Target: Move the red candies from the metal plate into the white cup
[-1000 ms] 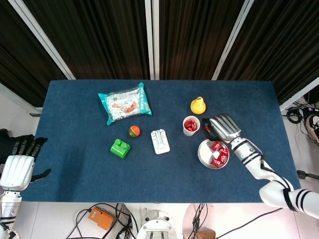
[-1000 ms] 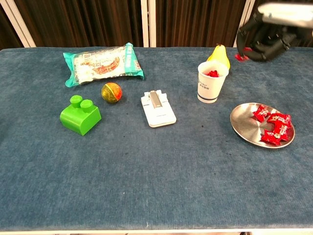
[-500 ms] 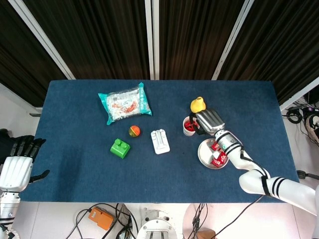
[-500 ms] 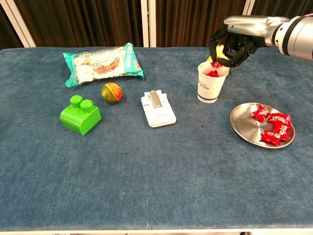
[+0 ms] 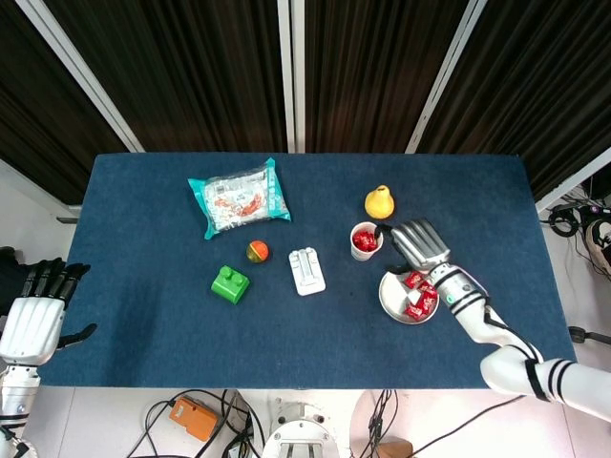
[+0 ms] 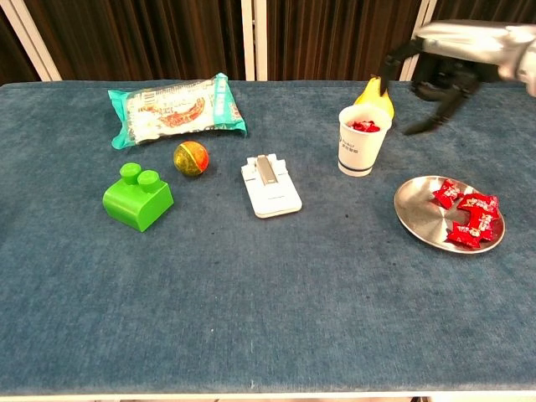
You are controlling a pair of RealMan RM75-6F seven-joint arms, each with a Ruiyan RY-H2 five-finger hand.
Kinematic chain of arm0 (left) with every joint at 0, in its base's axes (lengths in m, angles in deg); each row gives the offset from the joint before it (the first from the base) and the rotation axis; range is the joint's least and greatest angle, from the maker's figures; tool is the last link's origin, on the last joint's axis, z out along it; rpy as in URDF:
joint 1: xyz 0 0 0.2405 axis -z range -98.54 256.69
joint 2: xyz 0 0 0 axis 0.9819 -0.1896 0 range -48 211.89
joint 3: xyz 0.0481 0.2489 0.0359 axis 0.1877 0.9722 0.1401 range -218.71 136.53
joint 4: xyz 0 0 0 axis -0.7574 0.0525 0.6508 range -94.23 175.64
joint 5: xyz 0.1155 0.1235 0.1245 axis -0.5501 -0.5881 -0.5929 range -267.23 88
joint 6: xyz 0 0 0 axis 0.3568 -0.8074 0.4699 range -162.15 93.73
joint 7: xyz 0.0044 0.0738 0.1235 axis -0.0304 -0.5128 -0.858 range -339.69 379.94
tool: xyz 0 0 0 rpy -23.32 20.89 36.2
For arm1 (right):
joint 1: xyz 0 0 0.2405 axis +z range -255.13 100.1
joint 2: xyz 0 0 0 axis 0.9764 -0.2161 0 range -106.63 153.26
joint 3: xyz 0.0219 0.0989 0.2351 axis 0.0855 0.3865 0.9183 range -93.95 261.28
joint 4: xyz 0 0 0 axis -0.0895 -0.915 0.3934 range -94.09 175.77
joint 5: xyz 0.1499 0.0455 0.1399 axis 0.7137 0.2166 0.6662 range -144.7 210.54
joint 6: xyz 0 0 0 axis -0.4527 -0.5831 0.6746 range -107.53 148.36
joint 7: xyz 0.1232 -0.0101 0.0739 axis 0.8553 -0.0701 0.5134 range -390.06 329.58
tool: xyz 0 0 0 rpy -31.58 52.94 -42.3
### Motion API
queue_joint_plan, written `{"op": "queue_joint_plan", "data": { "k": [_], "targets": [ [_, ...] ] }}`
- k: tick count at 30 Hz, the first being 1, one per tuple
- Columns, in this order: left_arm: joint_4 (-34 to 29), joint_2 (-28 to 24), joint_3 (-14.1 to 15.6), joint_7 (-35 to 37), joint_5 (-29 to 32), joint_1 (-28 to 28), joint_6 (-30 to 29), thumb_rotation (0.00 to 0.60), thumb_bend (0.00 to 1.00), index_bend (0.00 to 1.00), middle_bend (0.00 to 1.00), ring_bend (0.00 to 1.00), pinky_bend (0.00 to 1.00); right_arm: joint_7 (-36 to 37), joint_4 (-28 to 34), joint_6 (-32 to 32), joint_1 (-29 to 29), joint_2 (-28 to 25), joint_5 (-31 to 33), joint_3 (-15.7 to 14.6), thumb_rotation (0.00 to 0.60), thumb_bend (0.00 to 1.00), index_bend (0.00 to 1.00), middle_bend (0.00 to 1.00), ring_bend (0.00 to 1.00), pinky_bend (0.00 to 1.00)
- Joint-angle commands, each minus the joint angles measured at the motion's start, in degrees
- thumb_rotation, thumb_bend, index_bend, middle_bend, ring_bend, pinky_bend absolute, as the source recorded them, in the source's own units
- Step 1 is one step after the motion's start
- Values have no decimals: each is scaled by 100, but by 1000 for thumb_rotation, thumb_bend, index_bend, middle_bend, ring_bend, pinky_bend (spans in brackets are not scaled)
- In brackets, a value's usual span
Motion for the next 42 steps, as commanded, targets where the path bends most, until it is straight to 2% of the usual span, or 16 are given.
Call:
{"op": "queue_joint_plan", "data": {
  "k": [1,2,7,11,23,29,35,42],
  "targets": [
    [3,1,-3,3,0,3,0,600,0,137,144,37,0,30,343,-180,-358,-416,-330,-431,600,307,495,941,1000,1000],
    [2,7,0,4,-7,6,1,600,0,137,144,37,0,34,436,-175,-486,-542,-371,-595,600,307,497,941,1000,1000],
    [-19,9,11,-32,-23,10,6,600,0,137,144,37,0,260,478,-24,-713,-661,-588,-986,600,322,509,941,1000,1000],
    [-62,-14,6,-67,-41,6,-27,600,0,137,144,37,0,347,283,193,-719,-535,-730,-1138,600,340,512,941,1000,1000],
    [-171,-64,22,-157,-23,-36,-64,600,0,137,144,37,0,228,-203,532,-617,-190,-715,-1087,600,371,516,941,1000,1000],
    [-176,-67,15,-165,-13,-39,-67,600,0,137,144,37,0,198,-352,720,-567,-78,-615,-1050,600,464,542,941,1000,1000],
    [-175,-73,3,-167,-3,-41,-77,600,0,137,144,37,0,197,-438,734,-563,3,-554,-982,600,569,629,941,1000,1000],
    [-164,-60,-1,-165,-10,-33,-70,600,0,137,144,37,0,309,-382,532,-605,-57,-642,-891,600,602,672,941,1000,1000]
  ]
}}
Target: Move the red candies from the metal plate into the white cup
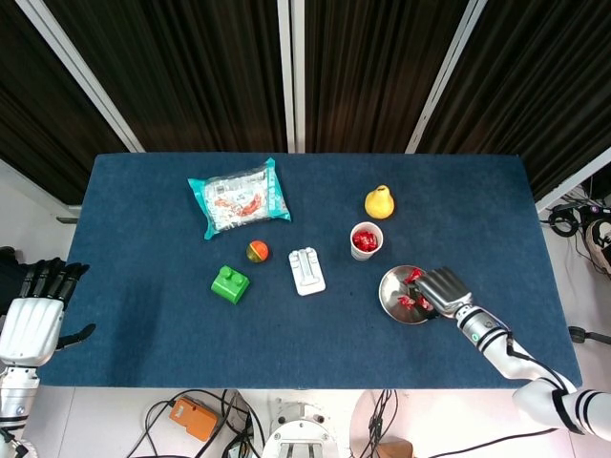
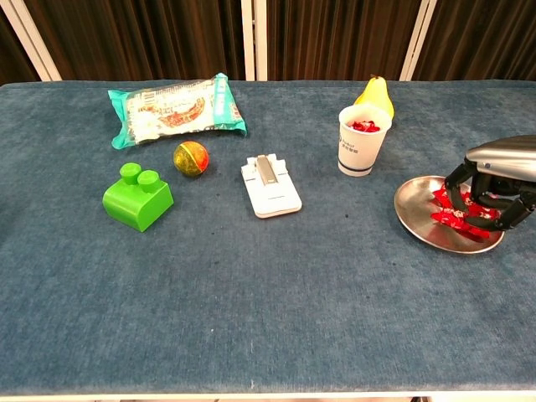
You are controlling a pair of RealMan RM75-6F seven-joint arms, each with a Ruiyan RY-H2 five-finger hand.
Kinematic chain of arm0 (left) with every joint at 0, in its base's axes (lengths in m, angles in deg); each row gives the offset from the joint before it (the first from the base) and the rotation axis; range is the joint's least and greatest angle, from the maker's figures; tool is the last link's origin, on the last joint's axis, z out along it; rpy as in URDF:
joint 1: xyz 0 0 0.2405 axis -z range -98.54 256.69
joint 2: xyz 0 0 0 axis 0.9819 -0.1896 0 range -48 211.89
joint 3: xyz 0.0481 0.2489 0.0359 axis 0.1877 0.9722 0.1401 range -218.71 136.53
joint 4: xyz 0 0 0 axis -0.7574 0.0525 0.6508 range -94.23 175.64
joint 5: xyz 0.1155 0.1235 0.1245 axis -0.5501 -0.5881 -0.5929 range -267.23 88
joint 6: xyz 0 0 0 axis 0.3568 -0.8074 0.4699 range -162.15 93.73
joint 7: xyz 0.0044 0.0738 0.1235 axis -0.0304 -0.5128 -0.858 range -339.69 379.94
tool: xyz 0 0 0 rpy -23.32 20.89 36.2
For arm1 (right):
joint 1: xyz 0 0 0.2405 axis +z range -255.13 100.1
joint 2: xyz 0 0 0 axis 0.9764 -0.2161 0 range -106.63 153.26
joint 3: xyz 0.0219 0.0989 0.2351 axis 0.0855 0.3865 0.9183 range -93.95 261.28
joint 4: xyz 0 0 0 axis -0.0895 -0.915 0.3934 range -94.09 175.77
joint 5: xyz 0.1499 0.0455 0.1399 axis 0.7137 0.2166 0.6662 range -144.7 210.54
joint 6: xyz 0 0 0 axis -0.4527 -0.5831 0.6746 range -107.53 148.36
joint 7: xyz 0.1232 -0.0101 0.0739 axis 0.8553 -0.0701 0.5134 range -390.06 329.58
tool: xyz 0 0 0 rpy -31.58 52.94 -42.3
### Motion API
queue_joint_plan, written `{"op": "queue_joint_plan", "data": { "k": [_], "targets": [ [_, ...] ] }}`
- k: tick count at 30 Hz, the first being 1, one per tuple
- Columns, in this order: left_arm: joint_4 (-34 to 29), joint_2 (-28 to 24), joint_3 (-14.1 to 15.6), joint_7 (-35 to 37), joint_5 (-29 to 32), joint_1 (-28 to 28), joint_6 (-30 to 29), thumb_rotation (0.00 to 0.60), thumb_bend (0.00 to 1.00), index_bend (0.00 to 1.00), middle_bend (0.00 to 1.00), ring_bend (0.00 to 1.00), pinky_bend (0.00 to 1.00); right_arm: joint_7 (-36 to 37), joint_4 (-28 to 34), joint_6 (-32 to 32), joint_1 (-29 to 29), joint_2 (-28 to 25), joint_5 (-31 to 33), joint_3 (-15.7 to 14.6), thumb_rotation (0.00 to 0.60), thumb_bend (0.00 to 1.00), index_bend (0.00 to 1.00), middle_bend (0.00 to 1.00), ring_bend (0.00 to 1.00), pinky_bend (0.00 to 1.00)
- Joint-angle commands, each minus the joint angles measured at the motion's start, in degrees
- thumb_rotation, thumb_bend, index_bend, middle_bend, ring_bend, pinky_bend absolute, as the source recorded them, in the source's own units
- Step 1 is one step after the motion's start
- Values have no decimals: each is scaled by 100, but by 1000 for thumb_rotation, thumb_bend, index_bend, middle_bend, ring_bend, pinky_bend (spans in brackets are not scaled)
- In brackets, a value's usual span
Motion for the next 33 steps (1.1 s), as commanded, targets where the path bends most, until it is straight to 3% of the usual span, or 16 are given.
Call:
{"op": "queue_joint_plan", "data": {
  "k": [1,10,19,24,33],
  "targets": [
    [7,-1,-3,2,2,-1,-4,600,0,137,144,37,0,62,63,-104,-23,-53,-51,46,600,606,676,941,1000,1000],
    [-2,-31,-21,-1,-1,22,13,600,0,137,144,37,0,585,460,-599,38,-422,-102,561,600,617,678,941,1000,1000],
    [-84,-61,-40,-63,-7,46,18,600,0,137,145,37,0,242,147,257,776,-130,887,1219,600,617,668,941,1000,1000],
    [-96,-64,-35,-88,8,48,36,600,0,137,144,37,0,-119,-126,602,1081,159,1345,1304,600,612,649,941,1000,1000],
    [-93,-73,-32,-85,30,43,46,600,0,137,144,37,0,-514,-349,602,1252,443,1720,1312,600,592,590,941,1000,1000]
  ]
}}
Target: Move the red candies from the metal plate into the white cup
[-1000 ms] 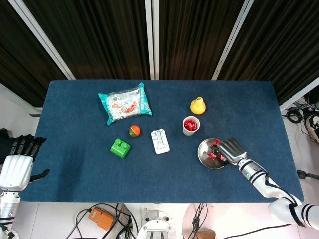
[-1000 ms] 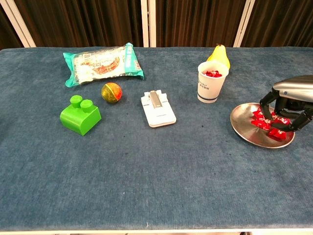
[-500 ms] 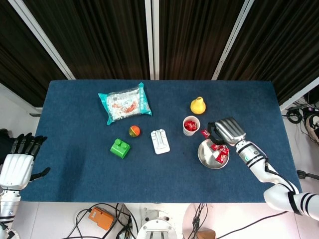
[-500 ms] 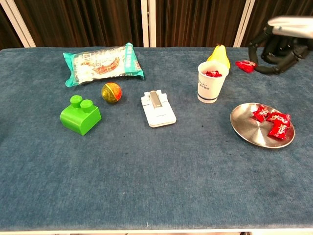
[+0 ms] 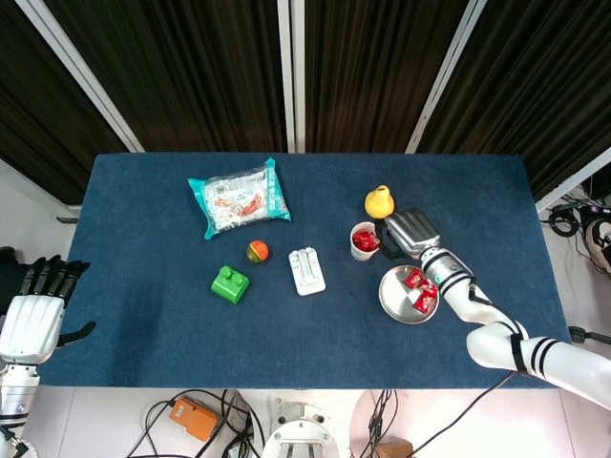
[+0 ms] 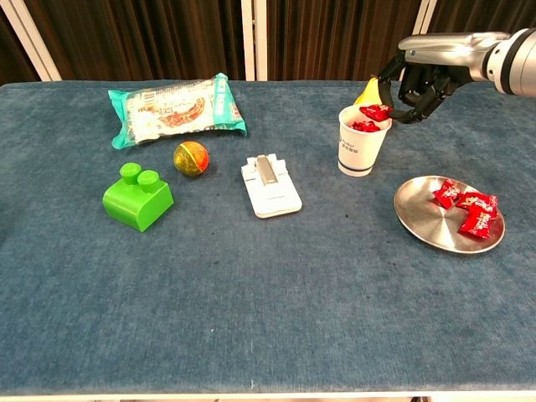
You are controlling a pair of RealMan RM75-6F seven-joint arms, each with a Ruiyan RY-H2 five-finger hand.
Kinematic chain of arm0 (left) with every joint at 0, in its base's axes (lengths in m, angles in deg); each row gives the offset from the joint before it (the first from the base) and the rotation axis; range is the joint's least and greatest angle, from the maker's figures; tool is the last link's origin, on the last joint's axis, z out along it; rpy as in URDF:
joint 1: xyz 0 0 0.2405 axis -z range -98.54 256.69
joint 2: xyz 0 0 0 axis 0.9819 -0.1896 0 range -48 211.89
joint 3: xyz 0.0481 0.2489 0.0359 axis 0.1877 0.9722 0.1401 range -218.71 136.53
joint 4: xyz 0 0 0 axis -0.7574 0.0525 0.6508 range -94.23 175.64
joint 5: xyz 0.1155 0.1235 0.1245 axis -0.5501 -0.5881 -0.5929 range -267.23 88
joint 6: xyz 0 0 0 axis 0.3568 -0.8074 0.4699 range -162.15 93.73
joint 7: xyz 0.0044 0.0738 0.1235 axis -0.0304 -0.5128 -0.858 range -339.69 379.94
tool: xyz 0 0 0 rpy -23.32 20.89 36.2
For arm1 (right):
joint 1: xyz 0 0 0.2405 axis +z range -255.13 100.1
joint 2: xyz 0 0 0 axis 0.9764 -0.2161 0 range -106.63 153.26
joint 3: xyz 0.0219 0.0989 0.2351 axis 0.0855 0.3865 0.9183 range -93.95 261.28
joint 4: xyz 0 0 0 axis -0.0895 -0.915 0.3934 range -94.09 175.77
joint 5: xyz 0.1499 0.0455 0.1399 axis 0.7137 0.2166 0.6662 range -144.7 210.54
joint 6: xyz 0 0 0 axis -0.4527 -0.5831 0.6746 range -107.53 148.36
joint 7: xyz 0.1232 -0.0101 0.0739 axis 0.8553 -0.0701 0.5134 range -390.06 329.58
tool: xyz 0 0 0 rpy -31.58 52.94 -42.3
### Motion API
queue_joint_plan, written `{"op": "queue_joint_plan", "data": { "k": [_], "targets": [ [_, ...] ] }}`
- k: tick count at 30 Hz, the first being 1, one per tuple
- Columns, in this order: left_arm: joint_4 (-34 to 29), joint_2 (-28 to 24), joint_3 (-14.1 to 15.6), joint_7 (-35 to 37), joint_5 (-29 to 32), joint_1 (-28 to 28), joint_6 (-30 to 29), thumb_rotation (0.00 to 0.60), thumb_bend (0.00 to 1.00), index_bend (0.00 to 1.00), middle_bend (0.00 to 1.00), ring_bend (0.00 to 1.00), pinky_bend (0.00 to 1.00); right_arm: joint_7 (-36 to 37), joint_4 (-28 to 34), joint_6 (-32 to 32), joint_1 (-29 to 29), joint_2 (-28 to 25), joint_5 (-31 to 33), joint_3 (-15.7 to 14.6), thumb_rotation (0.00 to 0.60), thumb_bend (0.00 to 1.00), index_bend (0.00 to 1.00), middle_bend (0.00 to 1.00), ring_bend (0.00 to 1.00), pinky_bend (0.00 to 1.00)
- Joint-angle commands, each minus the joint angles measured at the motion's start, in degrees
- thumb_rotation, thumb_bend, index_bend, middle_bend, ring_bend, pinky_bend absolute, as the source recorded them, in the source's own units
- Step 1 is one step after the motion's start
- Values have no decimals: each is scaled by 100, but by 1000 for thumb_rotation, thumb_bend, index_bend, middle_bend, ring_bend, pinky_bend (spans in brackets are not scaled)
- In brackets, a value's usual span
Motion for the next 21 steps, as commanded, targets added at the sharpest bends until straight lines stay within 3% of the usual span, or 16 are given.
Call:
{"op": "queue_joint_plan", "data": {
  "k": [1,7,14,18,21],
  "targets": [
    [1,2,0,-2,-2,2,2,600,0,137,144,37,0,-71,-58,-1,39,47,77,1,600,588,578,941,1000,1000],
    [3,10,7,-4,-6,-1,-1,600,0,137,144,37,0,-108,-71,-88,31,73,124,-7,600,545,489,941,1000,1000],
    [3,-6,-14,0,-6,34,30,600,0,137,144,37,0,139,236,-501,-261,-278,-90,-19,600,496,425,941,1000,1000],
    [24,-5,-36,45,8,59,49,600,0,137,144,37,0,308,608,-1230,-728,-741,-521,-115,600,464,375,941,995,1000],
    [58,-1,-56,94,40,74,69,600,0,137,144,37,0,280,866,-2034,-1227,-1064,-836,-249,600,449,329,851,891,996]
  ]
}}
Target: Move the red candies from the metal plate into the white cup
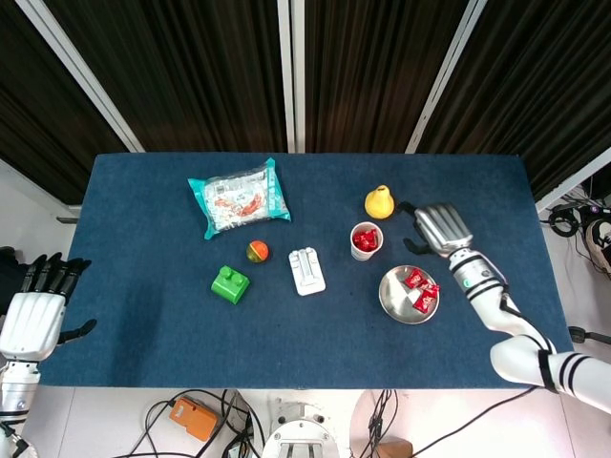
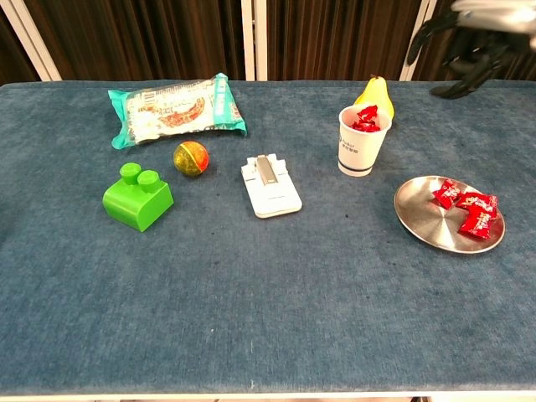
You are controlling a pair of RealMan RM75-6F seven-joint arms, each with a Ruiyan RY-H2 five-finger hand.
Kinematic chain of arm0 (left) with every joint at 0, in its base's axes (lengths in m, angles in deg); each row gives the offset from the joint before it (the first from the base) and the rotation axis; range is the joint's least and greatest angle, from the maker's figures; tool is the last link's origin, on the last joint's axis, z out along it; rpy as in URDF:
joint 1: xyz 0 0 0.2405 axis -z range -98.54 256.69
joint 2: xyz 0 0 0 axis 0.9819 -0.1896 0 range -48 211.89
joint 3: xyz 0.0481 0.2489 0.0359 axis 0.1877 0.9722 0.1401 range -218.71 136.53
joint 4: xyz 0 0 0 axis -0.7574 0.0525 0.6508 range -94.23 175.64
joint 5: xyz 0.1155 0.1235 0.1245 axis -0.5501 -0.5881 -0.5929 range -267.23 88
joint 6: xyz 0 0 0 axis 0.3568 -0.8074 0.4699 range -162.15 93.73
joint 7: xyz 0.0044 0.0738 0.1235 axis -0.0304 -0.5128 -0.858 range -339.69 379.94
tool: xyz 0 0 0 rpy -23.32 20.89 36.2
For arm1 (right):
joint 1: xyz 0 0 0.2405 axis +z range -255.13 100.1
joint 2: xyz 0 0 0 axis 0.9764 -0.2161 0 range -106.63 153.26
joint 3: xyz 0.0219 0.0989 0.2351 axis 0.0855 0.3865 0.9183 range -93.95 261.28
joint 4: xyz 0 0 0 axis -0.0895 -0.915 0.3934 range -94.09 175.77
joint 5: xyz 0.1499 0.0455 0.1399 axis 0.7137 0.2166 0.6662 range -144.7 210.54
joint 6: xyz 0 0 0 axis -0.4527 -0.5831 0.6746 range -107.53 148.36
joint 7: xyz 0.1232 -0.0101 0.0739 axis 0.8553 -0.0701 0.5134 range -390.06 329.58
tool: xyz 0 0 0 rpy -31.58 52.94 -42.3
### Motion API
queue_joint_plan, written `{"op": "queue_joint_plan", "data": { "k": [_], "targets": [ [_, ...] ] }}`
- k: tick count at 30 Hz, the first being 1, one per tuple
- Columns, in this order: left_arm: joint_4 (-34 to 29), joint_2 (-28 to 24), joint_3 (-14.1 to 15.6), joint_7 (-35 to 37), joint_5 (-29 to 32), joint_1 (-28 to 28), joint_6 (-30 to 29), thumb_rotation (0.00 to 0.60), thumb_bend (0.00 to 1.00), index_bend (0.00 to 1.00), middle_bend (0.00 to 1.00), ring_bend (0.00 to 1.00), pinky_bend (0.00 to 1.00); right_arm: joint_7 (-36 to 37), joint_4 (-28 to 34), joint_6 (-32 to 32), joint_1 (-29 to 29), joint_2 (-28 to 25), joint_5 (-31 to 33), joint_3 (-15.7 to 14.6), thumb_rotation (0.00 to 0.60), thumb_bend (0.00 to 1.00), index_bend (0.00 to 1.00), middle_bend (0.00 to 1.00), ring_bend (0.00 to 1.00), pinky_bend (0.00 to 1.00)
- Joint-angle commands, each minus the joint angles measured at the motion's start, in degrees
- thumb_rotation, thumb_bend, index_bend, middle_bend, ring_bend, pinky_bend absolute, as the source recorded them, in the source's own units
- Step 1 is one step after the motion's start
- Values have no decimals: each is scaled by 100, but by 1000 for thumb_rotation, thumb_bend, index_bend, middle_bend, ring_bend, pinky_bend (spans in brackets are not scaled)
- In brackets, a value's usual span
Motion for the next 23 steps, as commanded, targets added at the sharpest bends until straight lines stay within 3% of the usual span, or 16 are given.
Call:
{"op": "queue_joint_plan", "data": {
  "k": [1,2,4,8,10,12,15,23],
  "targets": [
    [29,8,-20,40,27,13,13,600,0,137,144,37,0,38,419,-1138,-758,-523,-524,-211,600,448,317,774,826,979],
    [42,12,-26,62,38,16,17,600,0,137,144,37,0,34,481,-1455,-976,-623,-644,-285,600,448,309,719,779,957],
    [62,20,-33,98,60,18,24,600,0,137,144,37,0,101,570,-1947,-1334,-764,-823,-408,600,448,283,548,618,821],
    [88,45,-43,154,98,5,10,600,0,137,144,37,0,469,676,-2713,-2008,-1010,-1213,-719,600,445,177,338,369,565],
    [95,72,-39,184,106,-18,-23,600,0,137,144,37,0,649,691,-2960,-2339,-1134,-1369,-925,600,428,67,203,174,326],
    [94,99,-29,205,109,-45,-56,600,0,137,145,37,0,752,682,-3086,-2550,-1191,-1473,-1071,600,416,8,108,55,164],
    [98,123,3,213,115,-94,-95,600,0,137,144,37,0,1000,600,-3308,-2855,-1195,-1635,-1239,600,415,0,15,0,12],
    [96,148,62,217,118,-185,-153,600,0,137,144,37,0,1423,414,-3422,-3183,-1178,-1827,-1329,600,415,0,0,0,0]
  ]
}}
